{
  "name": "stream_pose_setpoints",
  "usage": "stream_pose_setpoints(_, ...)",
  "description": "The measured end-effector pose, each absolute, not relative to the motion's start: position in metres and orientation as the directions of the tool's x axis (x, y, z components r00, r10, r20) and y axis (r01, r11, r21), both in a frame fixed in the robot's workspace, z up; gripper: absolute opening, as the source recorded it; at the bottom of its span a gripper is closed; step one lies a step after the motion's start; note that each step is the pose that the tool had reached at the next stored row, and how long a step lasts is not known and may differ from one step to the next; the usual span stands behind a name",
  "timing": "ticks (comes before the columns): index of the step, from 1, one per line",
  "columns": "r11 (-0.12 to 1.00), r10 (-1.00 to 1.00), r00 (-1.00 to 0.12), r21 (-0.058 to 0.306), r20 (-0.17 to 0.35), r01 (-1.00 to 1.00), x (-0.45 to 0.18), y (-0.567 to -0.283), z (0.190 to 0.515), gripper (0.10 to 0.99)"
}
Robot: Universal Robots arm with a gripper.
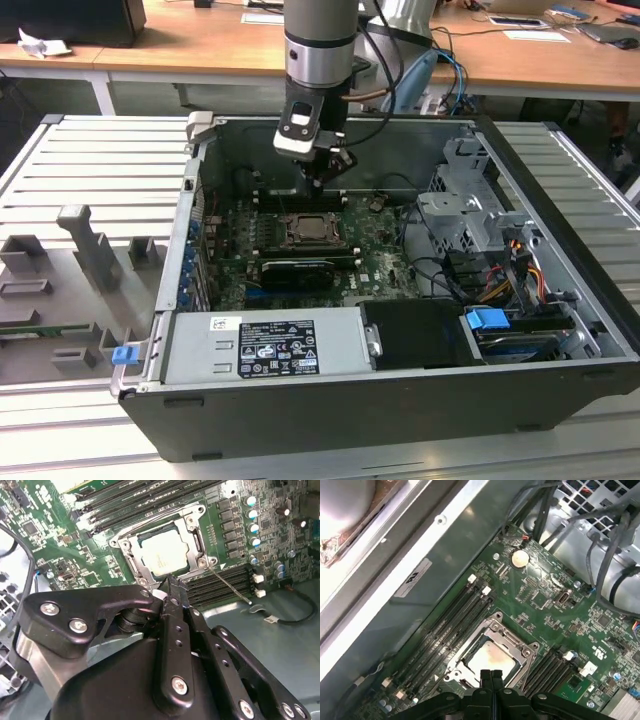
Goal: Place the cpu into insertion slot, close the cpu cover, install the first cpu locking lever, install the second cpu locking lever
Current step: 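Install the first cpu locking lever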
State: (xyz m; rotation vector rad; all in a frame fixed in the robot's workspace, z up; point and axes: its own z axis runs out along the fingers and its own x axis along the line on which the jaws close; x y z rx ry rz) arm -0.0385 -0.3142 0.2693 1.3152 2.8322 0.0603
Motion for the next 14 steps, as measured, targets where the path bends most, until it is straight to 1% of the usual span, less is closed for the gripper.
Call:
stream_pose_setpoints(1,0.667,0.744,-0.668,0.043,-0.001,0.744,-0.0385,-0.3143,0.2693,0.106)
stream_pose_setpoints(3,0.76,0.649,-0.76,0.041,0.0,0.649,-0.0385,-0.3143,0.2689,0.106)
stream_pose_setpoints(4,0.78,0.625,-0.781,0.038,0.003,0.625,-0.0386,-0.3141,0.2688,0.106)
stream_pose_setpoints(14,0.892,0.45,-0.893,0.036,0.005,0.45,-0.0385,-0.3141,0.2679,0.106)
